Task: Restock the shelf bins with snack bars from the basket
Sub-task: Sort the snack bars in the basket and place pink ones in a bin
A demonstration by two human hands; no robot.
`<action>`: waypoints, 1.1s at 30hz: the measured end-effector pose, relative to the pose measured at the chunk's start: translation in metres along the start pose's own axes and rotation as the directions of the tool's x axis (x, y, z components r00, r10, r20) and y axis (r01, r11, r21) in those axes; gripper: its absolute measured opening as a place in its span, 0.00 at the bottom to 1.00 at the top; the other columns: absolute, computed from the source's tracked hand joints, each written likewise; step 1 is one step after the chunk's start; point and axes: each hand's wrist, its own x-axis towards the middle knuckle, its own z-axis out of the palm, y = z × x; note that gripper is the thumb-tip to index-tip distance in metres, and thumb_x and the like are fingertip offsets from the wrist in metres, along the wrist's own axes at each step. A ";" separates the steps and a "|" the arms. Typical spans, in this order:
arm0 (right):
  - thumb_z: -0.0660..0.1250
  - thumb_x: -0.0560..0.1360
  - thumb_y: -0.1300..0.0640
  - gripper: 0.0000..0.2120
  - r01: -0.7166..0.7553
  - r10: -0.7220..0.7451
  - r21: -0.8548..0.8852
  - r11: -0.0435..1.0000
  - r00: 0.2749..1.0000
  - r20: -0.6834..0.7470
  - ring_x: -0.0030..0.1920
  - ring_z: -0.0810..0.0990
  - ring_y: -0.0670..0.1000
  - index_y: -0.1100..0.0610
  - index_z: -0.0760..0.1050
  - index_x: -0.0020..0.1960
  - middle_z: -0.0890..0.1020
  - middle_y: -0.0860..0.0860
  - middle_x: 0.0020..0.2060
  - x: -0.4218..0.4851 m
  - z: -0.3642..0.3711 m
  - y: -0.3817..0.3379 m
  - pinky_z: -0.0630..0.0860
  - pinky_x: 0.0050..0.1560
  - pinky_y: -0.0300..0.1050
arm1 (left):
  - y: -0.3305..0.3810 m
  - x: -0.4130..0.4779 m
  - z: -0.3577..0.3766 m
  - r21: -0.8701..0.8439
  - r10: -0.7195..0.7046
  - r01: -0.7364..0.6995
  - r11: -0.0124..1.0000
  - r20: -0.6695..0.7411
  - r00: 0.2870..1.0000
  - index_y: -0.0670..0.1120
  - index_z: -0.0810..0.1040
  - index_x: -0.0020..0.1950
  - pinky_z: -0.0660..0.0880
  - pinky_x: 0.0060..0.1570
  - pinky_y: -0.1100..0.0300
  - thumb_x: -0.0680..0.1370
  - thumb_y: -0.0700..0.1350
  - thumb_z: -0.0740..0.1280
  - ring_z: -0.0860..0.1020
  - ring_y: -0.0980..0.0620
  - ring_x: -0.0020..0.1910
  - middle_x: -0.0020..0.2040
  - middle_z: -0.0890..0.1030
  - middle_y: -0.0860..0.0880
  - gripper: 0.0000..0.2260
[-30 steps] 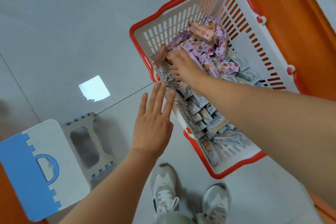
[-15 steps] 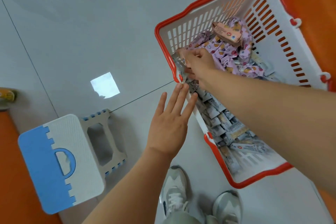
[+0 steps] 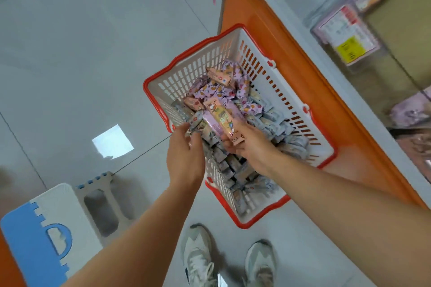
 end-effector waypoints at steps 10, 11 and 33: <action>0.70 0.76 0.53 0.14 0.260 -0.266 -0.057 0.964 0.954 -0.139 0.34 0.77 0.46 0.59 0.76 0.58 0.80 0.53 0.40 -0.115 -0.093 -0.033 0.74 0.35 0.38 | 0.071 -0.055 0.042 -0.285 -0.026 0.184 0.941 0.479 0.877 0.39 0.80 0.53 0.80 0.43 0.57 0.78 0.41 0.67 0.79 0.50 0.35 0.40 0.81 0.45 0.07; 0.71 0.75 0.53 0.16 0.297 -0.305 -0.072 0.952 0.936 -0.177 0.38 0.79 0.47 0.57 0.74 0.60 0.82 0.52 0.44 -0.124 -0.100 -0.030 0.77 0.40 0.41 | 0.076 -0.064 0.048 -0.302 -0.012 0.187 0.935 0.501 0.866 0.38 0.80 0.51 0.80 0.44 0.58 0.78 0.41 0.67 0.80 0.49 0.37 0.39 0.81 0.45 0.07; 0.66 0.73 0.69 0.16 0.595 -0.631 -0.396 0.699 0.252 -0.734 0.41 0.79 0.36 0.55 0.66 0.55 0.76 0.41 0.44 -0.260 -0.228 -0.045 0.79 0.42 0.46 | 0.150 -0.196 0.162 -0.071 0.666 -0.922 0.381 0.713 0.220 0.47 0.75 0.63 0.71 0.63 0.52 0.69 0.44 0.67 0.73 0.50 0.63 0.61 0.76 0.51 0.21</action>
